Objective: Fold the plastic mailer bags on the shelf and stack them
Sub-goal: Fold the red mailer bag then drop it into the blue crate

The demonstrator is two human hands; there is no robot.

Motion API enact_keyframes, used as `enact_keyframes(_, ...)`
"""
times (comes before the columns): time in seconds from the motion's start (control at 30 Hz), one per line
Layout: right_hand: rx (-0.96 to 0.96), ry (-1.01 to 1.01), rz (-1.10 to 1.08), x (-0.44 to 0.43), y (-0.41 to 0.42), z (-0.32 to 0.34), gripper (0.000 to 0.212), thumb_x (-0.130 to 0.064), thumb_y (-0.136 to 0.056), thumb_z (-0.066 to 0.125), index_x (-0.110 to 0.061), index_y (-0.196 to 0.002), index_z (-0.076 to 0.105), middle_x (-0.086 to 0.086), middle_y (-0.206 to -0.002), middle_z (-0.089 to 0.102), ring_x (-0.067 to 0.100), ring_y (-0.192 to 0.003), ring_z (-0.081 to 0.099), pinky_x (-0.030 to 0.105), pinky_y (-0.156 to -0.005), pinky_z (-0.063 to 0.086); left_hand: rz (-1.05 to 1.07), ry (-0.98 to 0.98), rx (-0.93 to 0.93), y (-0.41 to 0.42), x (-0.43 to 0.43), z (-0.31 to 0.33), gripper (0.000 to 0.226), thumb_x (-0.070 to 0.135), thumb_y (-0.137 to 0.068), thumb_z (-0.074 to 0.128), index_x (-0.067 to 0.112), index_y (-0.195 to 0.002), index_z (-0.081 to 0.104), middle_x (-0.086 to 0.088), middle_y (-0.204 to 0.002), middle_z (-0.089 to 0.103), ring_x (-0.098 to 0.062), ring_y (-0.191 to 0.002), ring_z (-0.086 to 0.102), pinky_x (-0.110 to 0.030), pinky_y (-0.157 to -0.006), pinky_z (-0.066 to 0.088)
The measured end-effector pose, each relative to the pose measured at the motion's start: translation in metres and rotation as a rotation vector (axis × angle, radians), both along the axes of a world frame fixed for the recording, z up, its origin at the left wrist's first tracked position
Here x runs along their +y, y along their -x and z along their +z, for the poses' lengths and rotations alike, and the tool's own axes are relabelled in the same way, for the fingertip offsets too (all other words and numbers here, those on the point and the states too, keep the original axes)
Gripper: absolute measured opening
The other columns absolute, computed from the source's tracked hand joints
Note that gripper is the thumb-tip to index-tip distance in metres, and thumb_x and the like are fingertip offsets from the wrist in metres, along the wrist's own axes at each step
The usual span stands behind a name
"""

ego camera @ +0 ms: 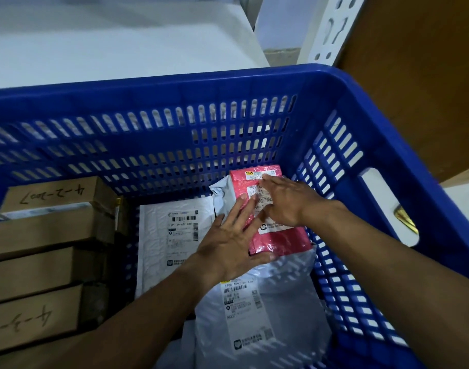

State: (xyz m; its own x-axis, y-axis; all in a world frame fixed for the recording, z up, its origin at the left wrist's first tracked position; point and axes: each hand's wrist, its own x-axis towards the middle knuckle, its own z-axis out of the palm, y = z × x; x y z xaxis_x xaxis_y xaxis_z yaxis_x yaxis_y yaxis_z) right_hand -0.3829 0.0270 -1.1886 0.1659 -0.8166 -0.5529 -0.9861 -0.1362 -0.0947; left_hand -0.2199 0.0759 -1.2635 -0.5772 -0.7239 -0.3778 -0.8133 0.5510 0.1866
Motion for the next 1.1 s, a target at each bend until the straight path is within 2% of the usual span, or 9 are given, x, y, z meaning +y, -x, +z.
enact_keyframes(0.13, 0.075, -0.113, -0.02, -0.005, -0.017, 0.018, 0.053, -0.038, -0.099, 0.05, -0.016, -0.146, 0.045, 0.006, -0.151, 0.045, 0.027, -0.133, 0.048, 0.041, -0.106, 0.043, 0.013, -0.026, 0.015, -0.001, 0.0, 0.002, 0.097, 0.086, -0.085, 0.021, 0.034, -0.154, -0.024, 0.006, -0.153, -0.046, -0.013, -0.14, -0.045, -0.049, -0.125, -0.001)
enact_keyframes(0.2, 0.118, -0.197, 0.018, -0.004, -0.026, 0.024, 0.042, -0.035, -0.1, 0.049, -0.015, -0.136, 0.054, 0.007, -0.138, 0.055, 0.025, -0.113, 0.055, 0.035, -0.092, 0.048, 0.011, -0.018, 0.024, 0.0, 0.0, 0.002, 0.099, 0.088, -0.083, 0.019, 0.032, -0.155, -0.022, 0.004, -0.155, -0.044, -0.013, -0.14, -0.045, -0.05, -0.125, 0.001)
enact_keyframes(0.3, 0.138, -0.297, 0.068, -0.002, -0.033, 0.026, 0.043, -0.033, -0.103, 0.046, -0.01, -0.139, 0.051, 0.01, -0.137, 0.054, 0.024, -0.102, 0.048, 0.033, -0.086, 0.041, 0.004, -0.017, 0.008, 0.0, 0.0, 0.002, 0.1, 0.088, -0.083, 0.017, 0.031, -0.156, -0.018, 0.003, -0.153, -0.044, -0.015, -0.141, -0.043, -0.051, -0.124, 0.002)
enact_keyframes(0.43, 0.143, -0.358, 0.056, 0.0, -0.032, 0.024, 0.049, -0.034, -0.106, 0.039, -0.005, -0.146, 0.043, 0.015, -0.147, 0.046, 0.031, -0.13, 0.047, 0.037, -0.099, 0.04, 0.008, 0.005, 0.008, 0.001, 0.002, 0.003, 0.1, 0.087, -0.082, 0.014, 0.029, -0.157, -0.019, 0.0, -0.157, -0.041, -0.017, -0.143, -0.04, -0.05, -0.124, -0.002)
enact_keyframes(0.63, 0.203, -0.42, 0.032, -0.005, -0.027, 0.033, 0.047, -0.031, -0.107, 0.035, -0.004, -0.145, 0.044, 0.014, -0.149, 0.044, 0.03, -0.135, 0.042, 0.033, -0.1, 0.035, 0.025, 0.04, 0.008, 0.003, 0.007, 0.002, 0.099, 0.086, -0.079, 0.005, 0.029, -0.152, -0.029, 0.0, -0.155, -0.044, -0.019, -0.143, -0.041, -0.051, -0.124, -0.007)
enact_keyframes(0.77, 0.275, -0.52, 0.071, 0.0, -0.033, 0.04, 0.043, -0.031, -0.105, 0.041, -0.01, -0.141, 0.047, 0.006, -0.126, 0.046, 0.022, -0.114, 0.044, 0.022, -0.086, 0.032, 0.027, 0.037, 0.039, 0.001, 0.005, 0.0, 0.097, 0.087, -0.086, 0.017, 0.032, -0.151, -0.031, 0.003, -0.156, -0.044, -0.018, -0.143, -0.04, -0.052, -0.124, -0.003)
enact_keyframes(0.9, 0.307, -0.466, 0.144, -0.008, -0.029, 0.014, 0.052, -0.048, -0.065, 0.048, -0.027, -0.112, 0.056, 0.004, -0.124, 0.057, 0.028, -0.108, 0.057, 0.046, -0.099, 0.049, 0.027, 0.025, 0.042, 0.002, 0.006, -0.002, 0.101, 0.088, -0.085, 0.017, 0.03, -0.152, -0.029, 0.002, -0.156, -0.044, -0.018, -0.144, -0.04, -0.052, -0.124, -0.001)
enact_keyframes(1.03, 0.285, -0.481, 0.14, -0.004, -0.033, 0.015, 0.041, -0.046, -0.076, 0.051, -0.023, -0.109, 0.057, 0.004, -0.116, 0.058, 0.029, -0.108, 0.058, 0.049, -0.099, 0.048, 0.026, 0.018, 0.022, 0.002, 0.006, -0.002, 0.102, 0.088, -0.086, 0.017, 0.026, -0.155, -0.025, 0.001, -0.156, -0.044, -0.02, -0.144, -0.04, -0.052, -0.124, 0.0)
enact_keyframes(1.1, 0.263, -0.477, 0.147, -0.001, -0.035, 0.012, 0.053, -0.049, -0.076, 0.049, -0.02, -0.121, 0.057, 0.008, -0.122, 0.058, 0.029, -0.11, 0.058, 0.048, -0.1, 0.047, 0.026, 0.005, -0.001, 0.003, 0.005, 0.0, 0.101, 0.087, -0.087, 0.018, 0.025, -0.155, -0.023, 0.0, -0.155, -0.044, -0.019, -0.143, -0.041, -0.05, -0.124, -0.002)
